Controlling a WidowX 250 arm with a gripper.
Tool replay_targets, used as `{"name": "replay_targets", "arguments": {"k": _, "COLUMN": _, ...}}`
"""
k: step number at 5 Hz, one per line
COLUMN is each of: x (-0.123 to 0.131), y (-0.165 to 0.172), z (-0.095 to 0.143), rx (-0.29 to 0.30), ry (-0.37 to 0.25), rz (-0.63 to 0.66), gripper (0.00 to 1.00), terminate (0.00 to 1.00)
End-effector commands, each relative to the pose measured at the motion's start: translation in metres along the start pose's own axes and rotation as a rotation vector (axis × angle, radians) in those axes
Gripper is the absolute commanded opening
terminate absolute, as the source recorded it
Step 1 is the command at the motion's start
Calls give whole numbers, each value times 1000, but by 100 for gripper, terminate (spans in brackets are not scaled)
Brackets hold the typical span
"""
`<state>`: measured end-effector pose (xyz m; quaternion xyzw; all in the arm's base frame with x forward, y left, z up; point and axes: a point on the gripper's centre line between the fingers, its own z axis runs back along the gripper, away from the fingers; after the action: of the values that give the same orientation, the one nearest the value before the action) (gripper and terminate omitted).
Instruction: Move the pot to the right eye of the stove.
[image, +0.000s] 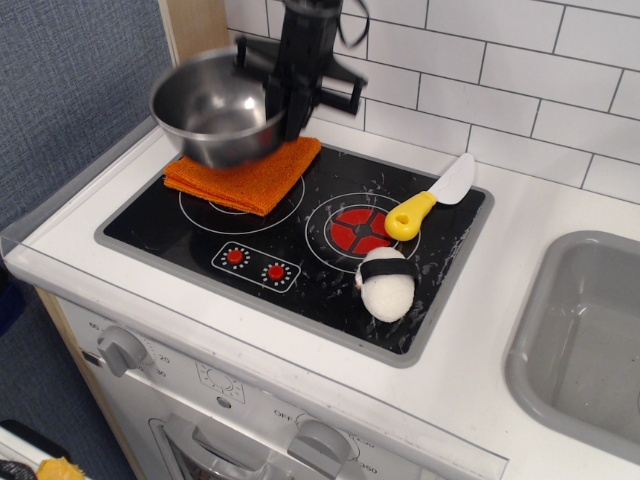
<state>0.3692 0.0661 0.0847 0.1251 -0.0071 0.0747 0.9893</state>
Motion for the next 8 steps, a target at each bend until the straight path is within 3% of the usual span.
{"name": "replay_targets", "arguments": {"k": 1, "x": -6, "y": -65, "z": 21, "rx": 16, "ry": -59, "rz": -130, "gripper": 0, "terminate": 0}}
{"name": "replay_targets", "arguments": {"k": 3, "x": -9, "y": -109, "z": 4, "rx": 67, "ry": -23, "rz": -230, "gripper": 0, "terminate": 0}}
{"name": "replay_targets", "arguments": {"k": 5, "x": -7, "y": -104, "z": -16, "rx": 75, "ry": 40, "rz": -209, "gripper": 0, "terminate": 0}}
{"name": "replay_targets", "arguments": {"k": 6, "x": -9, "y": -107, "z": -14, "rx": 60, "ry": 44, "rz": -233, "gripper": 100, "terminate": 0}}
{"name": "replay_targets", "arguments": {"k": 7, "x": -12, "y": -105, "z": 0, "rx": 18, "ry": 7, "rz": -233, "gripper": 100, "terminate": 0}}
{"name": "replay_targets", "arguments": {"k": 8, "x": -22, "y": -86, "z": 31, "rx": -93, "ry": -68, "rz": -194, "gripper": 100, "terminate": 0}}
